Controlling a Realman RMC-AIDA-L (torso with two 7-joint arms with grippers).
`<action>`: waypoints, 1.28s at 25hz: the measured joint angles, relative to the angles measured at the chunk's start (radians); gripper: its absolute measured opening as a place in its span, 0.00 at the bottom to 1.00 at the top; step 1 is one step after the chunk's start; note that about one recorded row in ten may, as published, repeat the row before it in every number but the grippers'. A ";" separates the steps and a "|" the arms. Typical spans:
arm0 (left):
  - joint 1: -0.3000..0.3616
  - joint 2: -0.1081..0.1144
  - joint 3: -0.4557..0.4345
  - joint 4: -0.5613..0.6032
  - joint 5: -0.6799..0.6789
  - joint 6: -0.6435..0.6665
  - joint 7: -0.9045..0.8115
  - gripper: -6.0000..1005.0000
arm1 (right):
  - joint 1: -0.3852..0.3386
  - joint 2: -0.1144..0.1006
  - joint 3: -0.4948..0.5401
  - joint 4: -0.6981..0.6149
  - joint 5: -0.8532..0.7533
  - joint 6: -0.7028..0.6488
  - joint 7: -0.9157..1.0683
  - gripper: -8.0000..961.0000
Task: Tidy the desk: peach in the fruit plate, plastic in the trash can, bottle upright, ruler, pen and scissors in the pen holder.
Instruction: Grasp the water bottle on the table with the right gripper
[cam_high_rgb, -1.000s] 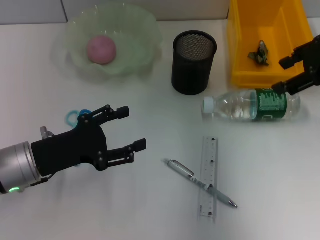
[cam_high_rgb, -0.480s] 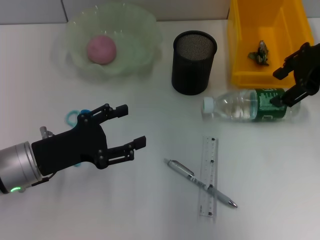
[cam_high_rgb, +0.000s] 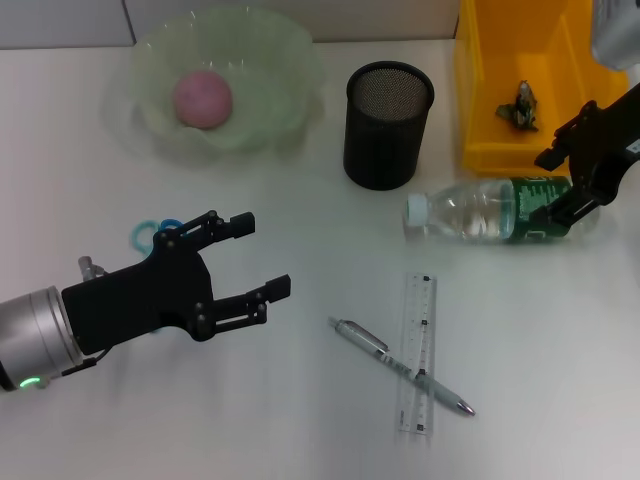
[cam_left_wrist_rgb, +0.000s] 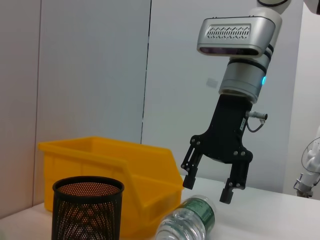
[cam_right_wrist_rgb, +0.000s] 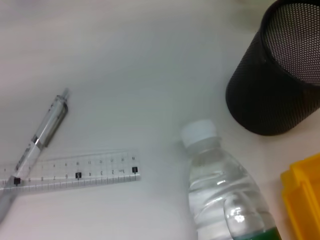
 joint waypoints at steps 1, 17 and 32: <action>0.001 0.000 0.000 0.000 0.000 0.000 0.000 0.84 | 0.000 0.000 0.000 0.000 0.000 0.000 0.000 0.79; 0.004 0.005 0.008 0.000 0.001 0.004 0.000 0.84 | 0.000 0.042 -0.023 -0.008 -0.059 0.055 -0.010 0.79; 0.006 0.008 0.009 0.000 0.002 0.008 0.001 0.84 | -0.008 0.072 -0.074 0.009 -0.104 0.137 -0.014 0.79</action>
